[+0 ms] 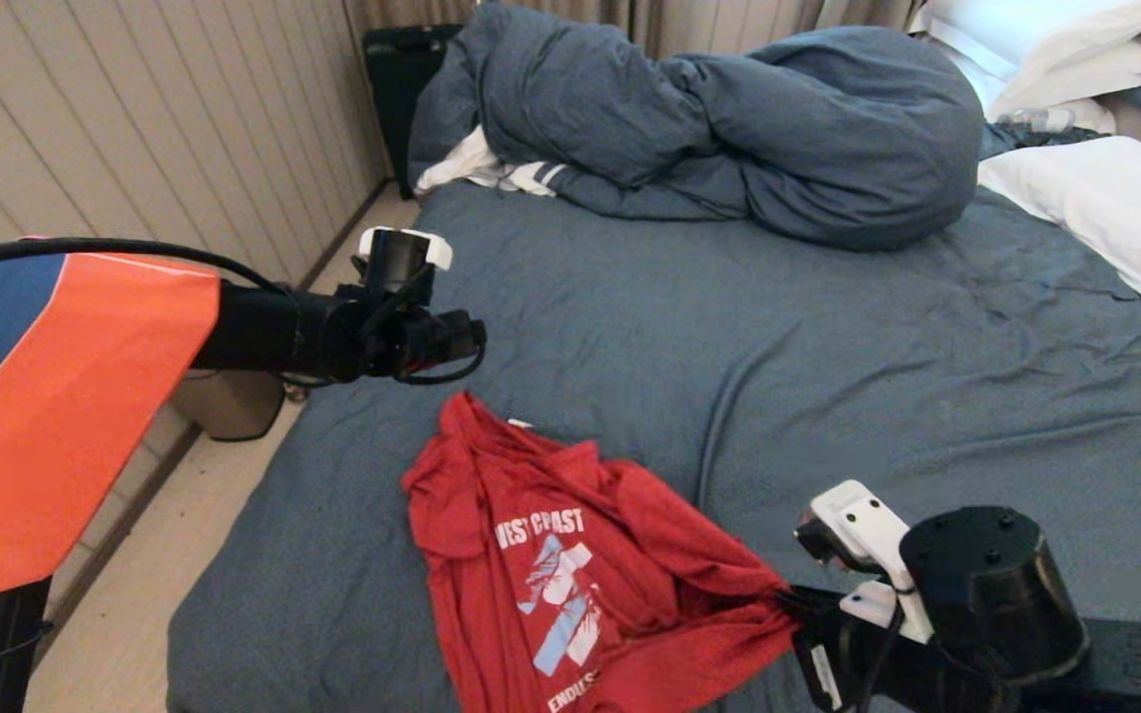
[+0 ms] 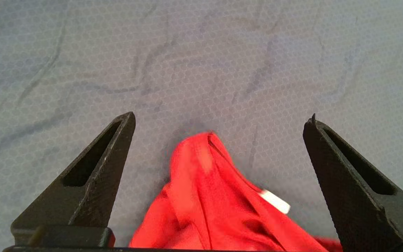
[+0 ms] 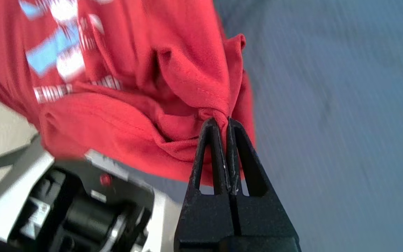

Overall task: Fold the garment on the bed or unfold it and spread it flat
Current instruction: Unford the red T-shirt

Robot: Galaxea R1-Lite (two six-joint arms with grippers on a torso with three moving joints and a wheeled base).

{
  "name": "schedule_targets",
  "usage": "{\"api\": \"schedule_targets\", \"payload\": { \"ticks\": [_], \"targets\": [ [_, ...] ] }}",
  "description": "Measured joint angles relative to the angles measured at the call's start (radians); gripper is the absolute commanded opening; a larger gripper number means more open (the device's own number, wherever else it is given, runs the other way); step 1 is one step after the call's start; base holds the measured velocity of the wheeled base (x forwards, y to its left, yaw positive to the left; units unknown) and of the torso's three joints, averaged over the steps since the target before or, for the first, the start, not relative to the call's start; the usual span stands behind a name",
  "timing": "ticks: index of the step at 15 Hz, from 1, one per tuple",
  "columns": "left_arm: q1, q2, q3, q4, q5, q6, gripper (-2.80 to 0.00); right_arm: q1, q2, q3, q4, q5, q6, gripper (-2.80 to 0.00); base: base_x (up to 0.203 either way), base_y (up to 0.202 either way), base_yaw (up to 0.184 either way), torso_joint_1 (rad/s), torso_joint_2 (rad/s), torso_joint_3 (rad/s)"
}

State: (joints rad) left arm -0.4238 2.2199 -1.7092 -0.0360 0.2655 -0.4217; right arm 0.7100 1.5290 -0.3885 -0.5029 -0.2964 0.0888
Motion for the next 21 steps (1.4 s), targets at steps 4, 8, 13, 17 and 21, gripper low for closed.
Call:
{"api": "schedule_targets", "payload": {
  "ticks": [4, 8, 13, 17, 21],
  "targets": [
    [-0.002, -0.008, 0.005, -0.002, 0.0, 0.001, 0.0, -0.005, -0.046, 0.063, -0.005, -0.001, 0.005, -2.8, 0.0, 0.0, 0.0, 0.0, 0.0, 0.0],
    [-0.002, -0.008, 0.005, -0.002, -0.001, 0.001, 0.0, -0.002, -0.045, 0.102, -0.008, 0.001, 0.002, 0.0, 0.0, 0.0, 0.0, 0.0, 0.0, 0.0],
    [-0.003, -0.008, 0.005, -0.002, 0.0, 0.001, 0.0, -0.025, -0.044, 0.075, -0.011, 0.001, -0.001, 0.0, 0.0, 0.0, 0.0, 0.0, 0.0, 0.0],
    [-0.007, -0.009, 0.007, 0.003, 0.0, 0.0, 0.0, -0.058, -0.013, -0.042, -0.005, 0.008, -0.009, -2.8, 0.0, 0.0, 0.0, 0.0, 0.0, 0.0],
    [-0.029, -0.019, 0.033, 0.003, -0.005, 0.0, 0.0, -0.09, 0.175, -0.308, 0.004, 0.013, -0.015, -2.8, 0.0, 0.0, 0.0, 0.0, 0.0, 0.0]
  ]
}}
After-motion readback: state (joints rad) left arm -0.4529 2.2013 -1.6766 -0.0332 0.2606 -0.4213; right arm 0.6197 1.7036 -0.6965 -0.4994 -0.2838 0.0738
